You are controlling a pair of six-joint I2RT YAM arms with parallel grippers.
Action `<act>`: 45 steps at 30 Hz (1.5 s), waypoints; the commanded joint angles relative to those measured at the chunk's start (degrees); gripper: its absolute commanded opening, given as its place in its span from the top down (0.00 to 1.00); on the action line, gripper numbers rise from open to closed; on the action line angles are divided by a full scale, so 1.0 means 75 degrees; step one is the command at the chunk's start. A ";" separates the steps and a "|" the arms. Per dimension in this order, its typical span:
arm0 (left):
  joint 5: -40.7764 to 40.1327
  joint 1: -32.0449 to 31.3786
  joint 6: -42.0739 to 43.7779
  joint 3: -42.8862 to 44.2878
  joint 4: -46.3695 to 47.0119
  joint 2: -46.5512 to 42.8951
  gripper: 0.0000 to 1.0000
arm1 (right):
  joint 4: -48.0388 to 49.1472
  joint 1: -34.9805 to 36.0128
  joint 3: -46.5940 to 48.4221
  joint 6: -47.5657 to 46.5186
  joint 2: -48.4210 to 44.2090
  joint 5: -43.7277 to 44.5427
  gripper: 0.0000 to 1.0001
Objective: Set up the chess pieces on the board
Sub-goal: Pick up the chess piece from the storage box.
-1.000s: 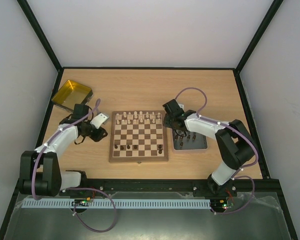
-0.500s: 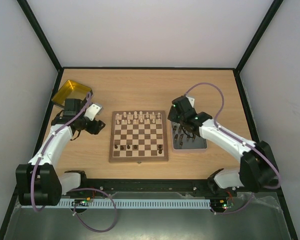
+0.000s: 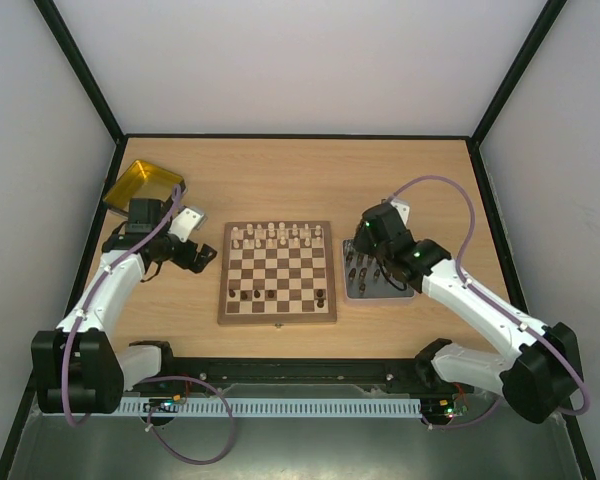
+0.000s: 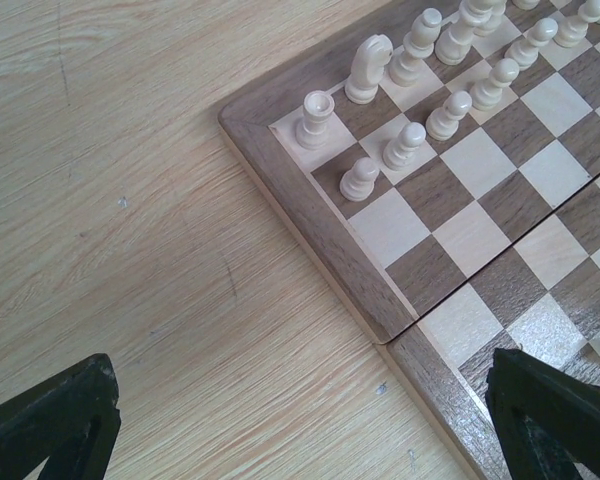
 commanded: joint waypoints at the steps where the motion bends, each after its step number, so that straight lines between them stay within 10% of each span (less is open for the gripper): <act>1: 0.0167 0.0052 -0.0154 -0.0110 0.0152 -0.0086 0.01 | -0.0673 -0.0030 0.0205 0.0036 -0.0077 0.0577 0.51; 4: 0.0156 0.0061 -0.0203 -0.0131 0.0199 -0.0151 0.01 | -0.0884 -0.0030 0.0131 0.0219 -0.0038 0.0660 0.71; 12: 0.0145 0.0090 -0.0266 -0.0215 0.0324 -0.0325 0.01 | -0.1472 -0.0025 -0.0294 0.0418 0.0317 -0.0547 0.79; 21: 0.0193 0.0081 -0.0270 -0.0237 0.0361 -0.0275 0.02 | -0.1302 -0.0029 -0.1152 0.0479 -0.0348 -0.1306 0.51; 45: 0.0262 0.0090 -0.0238 -0.0252 0.0361 -0.0236 0.03 | -0.0427 -0.0020 -0.1541 0.0167 0.1041 -0.1946 0.65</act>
